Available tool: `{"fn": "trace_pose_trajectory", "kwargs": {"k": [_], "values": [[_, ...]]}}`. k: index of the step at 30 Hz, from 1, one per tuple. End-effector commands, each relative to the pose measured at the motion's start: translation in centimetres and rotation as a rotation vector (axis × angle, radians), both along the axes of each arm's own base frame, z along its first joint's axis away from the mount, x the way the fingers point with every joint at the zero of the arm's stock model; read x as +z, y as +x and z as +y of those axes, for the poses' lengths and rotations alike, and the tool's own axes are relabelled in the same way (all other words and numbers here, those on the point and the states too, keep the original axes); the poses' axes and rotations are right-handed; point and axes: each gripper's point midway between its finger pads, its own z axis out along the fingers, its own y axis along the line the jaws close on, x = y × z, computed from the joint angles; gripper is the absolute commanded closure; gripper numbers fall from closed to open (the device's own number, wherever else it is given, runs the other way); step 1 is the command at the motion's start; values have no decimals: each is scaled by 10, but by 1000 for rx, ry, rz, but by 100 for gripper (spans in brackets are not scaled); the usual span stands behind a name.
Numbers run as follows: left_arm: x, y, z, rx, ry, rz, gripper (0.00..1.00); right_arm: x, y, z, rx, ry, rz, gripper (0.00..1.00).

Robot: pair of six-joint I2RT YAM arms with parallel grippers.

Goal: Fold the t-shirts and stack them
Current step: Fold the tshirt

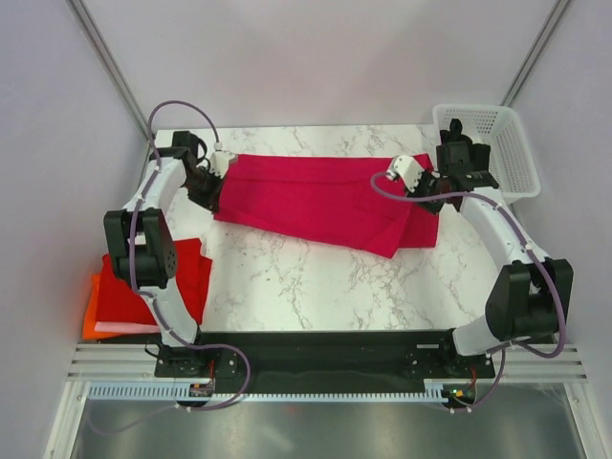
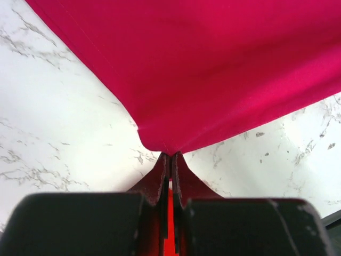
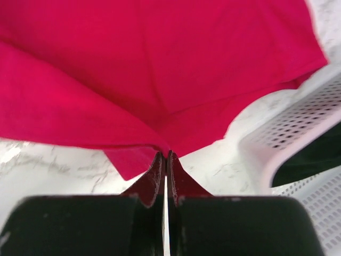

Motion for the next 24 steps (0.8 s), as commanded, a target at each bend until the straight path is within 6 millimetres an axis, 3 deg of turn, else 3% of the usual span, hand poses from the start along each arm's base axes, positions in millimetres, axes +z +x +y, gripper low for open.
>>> {"fn": "trace_pose_trajectory", "kwargs": {"k": [1,4,6,7,13,18,20,21,24], "values": [[3,14,-5,-9,-26,1,98,29,41,1,-139,80,-86,100],[7,32,-2,1,-18,-22,98,50,70,-5,-199,96,-149,100],[6,38,0,5,-13,-25,98,50,84,-9,-227,100,-155,100],[1,41,1,8,-11,-13,98,59,92,-10,-248,110,-177,100],[12,70,-2,23,-34,-50,98,59,125,-18,-327,133,-195,100],[6,90,-1,43,-38,-53,98,48,146,-22,-353,125,-191,100],[13,100,1,48,-34,-75,98,48,156,-24,-361,128,-200,100],[5,101,2,51,-33,-54,98,49,159,-25,-369,129,-204,100],[6,113,3,60,-32,-69,98,49,173,-28,-379,130,-215,100]]}}
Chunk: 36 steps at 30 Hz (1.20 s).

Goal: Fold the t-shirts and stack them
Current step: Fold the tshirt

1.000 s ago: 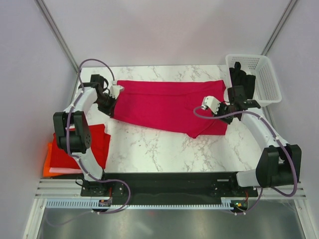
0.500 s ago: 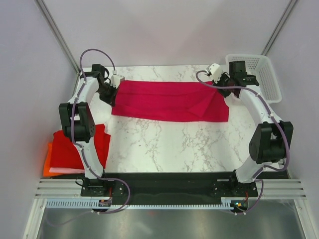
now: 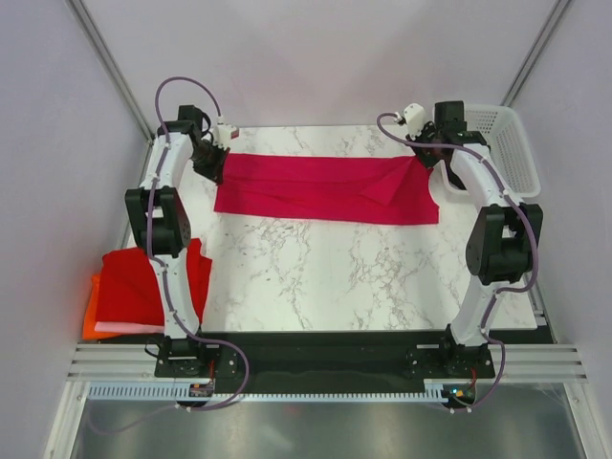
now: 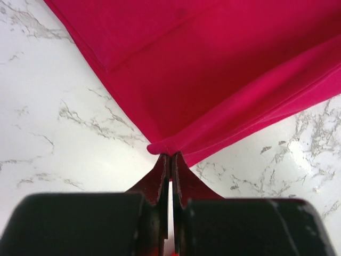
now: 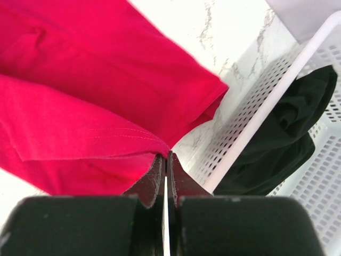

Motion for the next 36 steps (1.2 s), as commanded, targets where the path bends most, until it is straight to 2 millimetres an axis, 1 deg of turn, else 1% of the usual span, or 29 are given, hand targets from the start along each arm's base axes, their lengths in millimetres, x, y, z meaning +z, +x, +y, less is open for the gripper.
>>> {"fn": "trace_pose_trajectory", "kwargs": {"k": [1,6,7,8,9,10,11,12,13,14,15,16,17,18,19,20,21,22,23,24,25,26,27,28,31,33,36], "values": [[9,14,2,33,-17,-18,98,24,29,-6,-41,13,-89,100],[5,27,4,51,-20,-27,98,19,46,-8,-49,7,-100,100],[3,29,3,49,-21,-25,98,14,51,-6,-43,11,-94,100],[1,30,4,52,-20,-25,93,12,53,-7,-47,13,-93,100],[0,31,3,57,-20,-23,87,10,56,-5,-50,16,-92,97],[-3,31,5,65,-9,-19,82,5,61,-7,-74,17,-87,80],[-1,32,6,70,-5,-24,72,5,63,-8,-89,17,-90,72],[-1,33,7,78,0,-27,69,6,64,-7,-96,19,-96,67],[1,32,8,83,3,-31,66,12,61,-7,-100,22,-104,60],[11,33,9,91,4,-52,61,15,60,-6,-102,31,-110,57],[17,36,9,98,2,-75,60,19,57,-4,-97,37,-114,56],[22,36,10,105,-1,-87,60,22,50,-3,-90,43,-112,56],[29,37,9,112,-7,-103,59,21,45,-1,-81,48,-103,55],[39,38,7,118,-18,-126,59,10,36,5,-44,66,-70,55],[41,36,3,108,-39,-125,59,7,30,10,-17,78,-51,55],[43,35,0,103,-49,-126,59,-5,17,16,16,91,15,54],[42,32,-3,92,-57,-121,59,-15,8,29,98,122,59,54],[35,29,-7,84,-66,-98,59,-31,0,34,121,131,114,54],[29,27,-9,77,-67,-85,59,-45,-15,41,150,139,192,55],[20,24,-11,64,-66,-63,60,-53,-23,54,218,144,226,55],[9,18,-13,60,-71,-32,61,-67,-31,59,244,139,276,56],[1,15,-14,55,-73,-11,63,-74,-40,68,269,130,317,57],[-5,13,-15,55,-78,6,64,-79,-44,72,285,125,334,57],[-18,8,-16,53,-82,40,65,-85,-47,75,300,119,349,56],[-36,-2,-20,54,-95,94,68,-92,-46,85,314,116,363,56],[-42,-6,-22,57,-102,116,70,-91,-42,90,324,115,358,56],[-50,-9,-22,62,-99,137,70,-100,-37,91,320,97,369,56]]}}
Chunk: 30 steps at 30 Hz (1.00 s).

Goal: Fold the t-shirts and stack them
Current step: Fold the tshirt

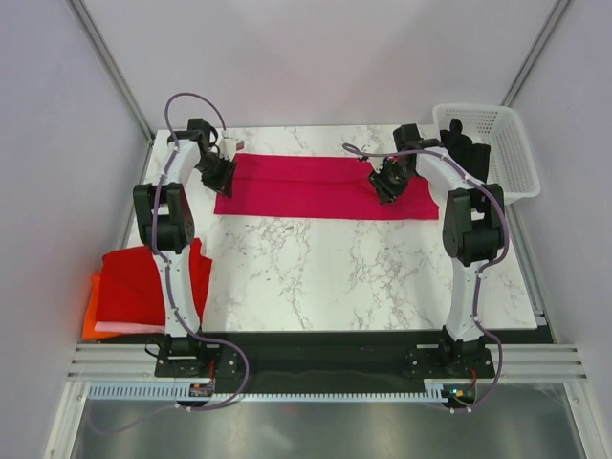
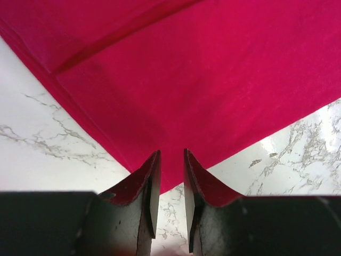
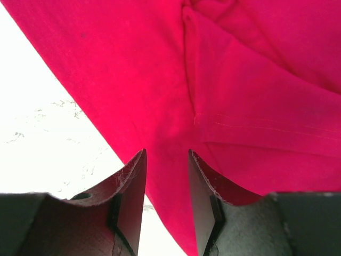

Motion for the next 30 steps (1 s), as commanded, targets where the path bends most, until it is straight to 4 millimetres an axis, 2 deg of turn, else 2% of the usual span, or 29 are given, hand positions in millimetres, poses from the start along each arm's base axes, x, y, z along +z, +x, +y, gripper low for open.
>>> {"fn": "trace_pose_trajectory", "kwargs": {"k": [1,12,20,27,29,30], "values": [[-6,-1,-8,14,-38,21,70,5,12,1,17,9,-20,55],[-7,-3,-8,21,-43,26,70,-2,31,1,4,-25,-54,57],[-6,-4,-9,23,-39,28,70,-14,37,-1,-20,-43,-49,63],[-2,-5,-9,26,-39,23,70,-12,48,-4,-50,-64,-89,80],[1,-5,-9,23,-38,16,70,-6,53,-6,-64,-78,-118,84],[1,-5,-9,25,-37,18,70,5,59,-4,-65,-75,-158,87]]}}
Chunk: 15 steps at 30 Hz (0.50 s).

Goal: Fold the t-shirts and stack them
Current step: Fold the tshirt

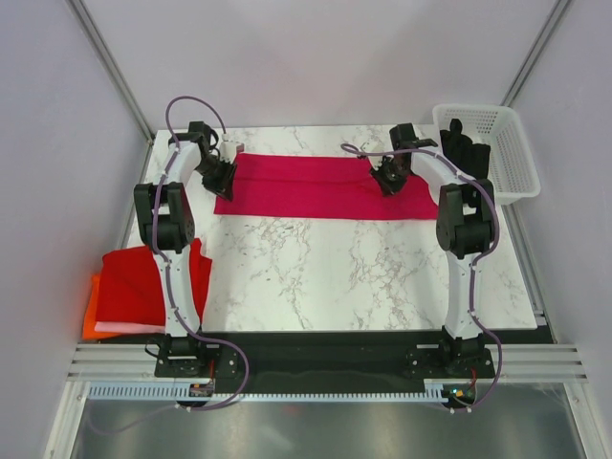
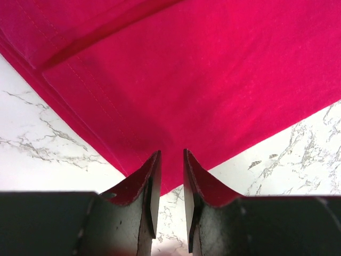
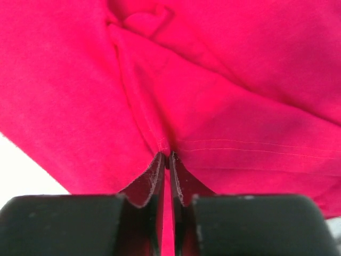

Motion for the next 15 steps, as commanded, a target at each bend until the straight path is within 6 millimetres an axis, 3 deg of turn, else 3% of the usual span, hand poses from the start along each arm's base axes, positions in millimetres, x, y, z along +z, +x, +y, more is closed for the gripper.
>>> {"fn": "trace_pose_trajectory", "kwargs": {"k": [1,5,11,13,14,15], "values": [[13,2,-6,15,-23,-23,70,38,31,5,-18,-6,-154,89],[19,2,-7,12,-23,-34,70,67,48,17,-3,-28,-274,90],[26,-1,-6,11,-15,-47,69,84,77,45,24,-71,-388,91],[31,-2,-6,-1,-12,-59,66,87,89,50,-26,-109,-446,77],[33,-4,-6,-9,-11,-60,66,94,93,46,-62,-128,-479,62],[36,-5,-7,-20,-13,-68,65,105,98,45,-89,-126,-520,56]]}}
